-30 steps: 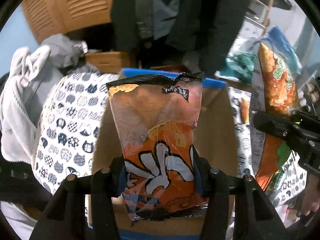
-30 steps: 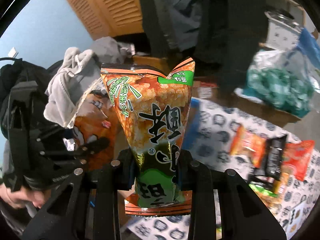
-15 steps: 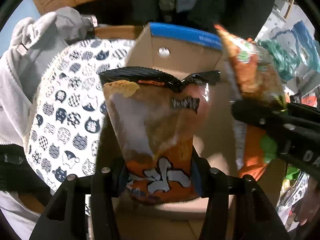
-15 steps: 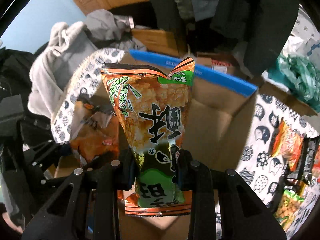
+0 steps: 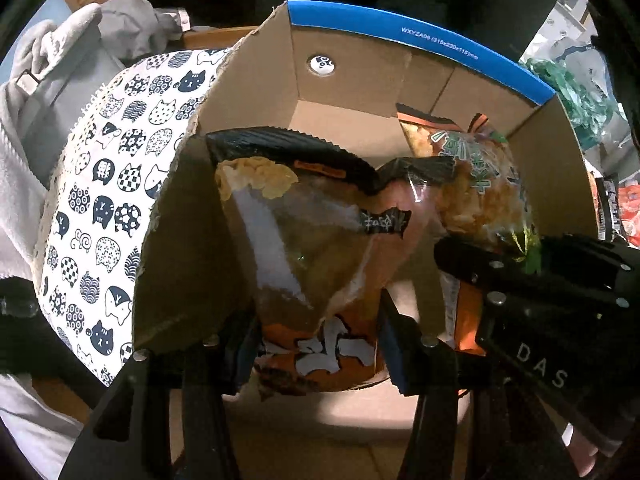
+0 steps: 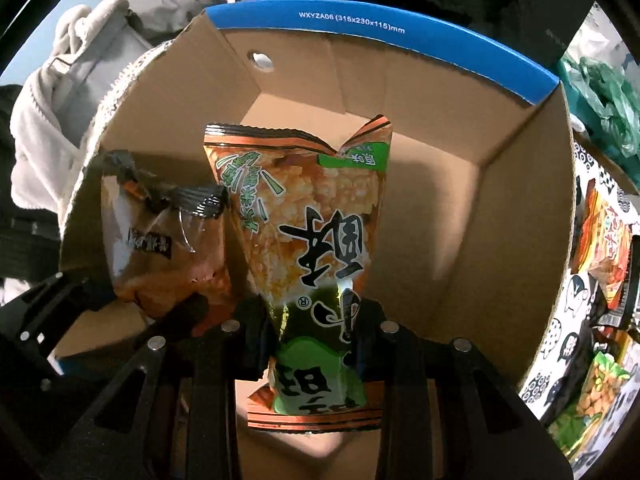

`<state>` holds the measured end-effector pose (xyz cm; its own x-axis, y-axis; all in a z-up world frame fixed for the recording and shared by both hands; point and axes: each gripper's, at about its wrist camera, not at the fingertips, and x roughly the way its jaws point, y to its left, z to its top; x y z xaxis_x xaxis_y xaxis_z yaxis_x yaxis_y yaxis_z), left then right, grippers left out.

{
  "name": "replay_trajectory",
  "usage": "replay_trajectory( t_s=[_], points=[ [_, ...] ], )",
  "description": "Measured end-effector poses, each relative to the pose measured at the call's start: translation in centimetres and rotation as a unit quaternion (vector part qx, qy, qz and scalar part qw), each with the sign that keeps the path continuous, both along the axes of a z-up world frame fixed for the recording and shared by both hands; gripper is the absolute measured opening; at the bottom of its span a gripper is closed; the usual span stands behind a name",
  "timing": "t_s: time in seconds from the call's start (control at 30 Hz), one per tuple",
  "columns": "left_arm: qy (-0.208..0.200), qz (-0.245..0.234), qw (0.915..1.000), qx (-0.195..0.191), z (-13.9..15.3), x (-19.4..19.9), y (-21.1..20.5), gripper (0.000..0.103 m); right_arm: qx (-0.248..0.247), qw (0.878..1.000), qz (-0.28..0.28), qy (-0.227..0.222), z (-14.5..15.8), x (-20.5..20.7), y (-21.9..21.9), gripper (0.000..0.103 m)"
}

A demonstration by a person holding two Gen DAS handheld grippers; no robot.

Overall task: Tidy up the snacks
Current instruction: 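Carry both bags into the cardboard box and open both tools, then return to the pile and grasp the silver bar with the left tool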

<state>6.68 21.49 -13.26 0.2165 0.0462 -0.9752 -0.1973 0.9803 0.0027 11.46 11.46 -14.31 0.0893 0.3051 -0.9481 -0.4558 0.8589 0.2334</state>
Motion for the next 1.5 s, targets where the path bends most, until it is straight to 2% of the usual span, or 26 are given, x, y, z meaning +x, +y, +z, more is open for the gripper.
replay_trajectory(
  t_s=[0.1,0.23,0.33,0.43,0.57,0.6,0.67,0.83,1.03,1.23,1.5],
  points=[
    [0.004,0.000,1.0000,0.003,-0.3,0.2,0.1,0.056,0.002,1.000,0.000,0.004,0.0,0.0,0.1,0.031],
    [0.000,0.003,1.0000,-0.003,0.0,0.0,-0.1,0.065,0.010,1.000,0.005,-0.003,0.2,-0.3,0.2,0.034],
    [-0.008,-0.001,1.0000,-0.004,0.6,-0.3,-0.5,0.073,0.022,1.000,0.009,-0.012,0.5,-0.4,-0.1,0.041],
    [-0.018,0.004,0.9998,0.000,1.6,-0.8,-0.7,0.075,0.030,0.999,0.010,-0.019,1.1,-0.6,-0.4,0.043],
    [-0.046,0.009,0.9988,-0.018,3.8,-1.7,-0.7,0.076,0.051,0.998,0.008,-0.041,2.7,-1.0,-1.2,0.055],
    [-0.053,0.008,0.9984,-0.019,4.2,-1.9,-0.8,0.077,0.055,0.997,0.006,-0.050,3.3,-1.1,-1.4,0.062],
    [-0.076,0.008,0.9970,-0.013,5.7,-2.2,-0.7,0.077,0.055,0.996,-0.002,-0.073,4.8,-1.3,-2.1,0.067],
    [-0.111,-0.010,0.9937,0.014,8.2,-2.5,-1.7,0.080,0.062,0.993,-0.015,-0.102,7.8,-1.7,-4.5,0.068],
    [-0.123,-0.037,0.9917,0.000,10.3,-3.0,-5.1,0.080,0.061,0.989,-0.034,-0.130,11.3,-2.2,-9.2,0.069],
    [-0.130,-0.080,0.9882,-0.013,11.7,-3.1,-10.5,0.080,0.050,0.987,-0.043,-0.144,13.7,-3.3,-14.1,0.069],
    [-0.119,-0.136,0.9832,-0.026,11.3,-3.0,-17.9,0.080,0.016,0.986,-0.059,-0.156,14.5,-4.8,-21.6,0.070]
  ],
)
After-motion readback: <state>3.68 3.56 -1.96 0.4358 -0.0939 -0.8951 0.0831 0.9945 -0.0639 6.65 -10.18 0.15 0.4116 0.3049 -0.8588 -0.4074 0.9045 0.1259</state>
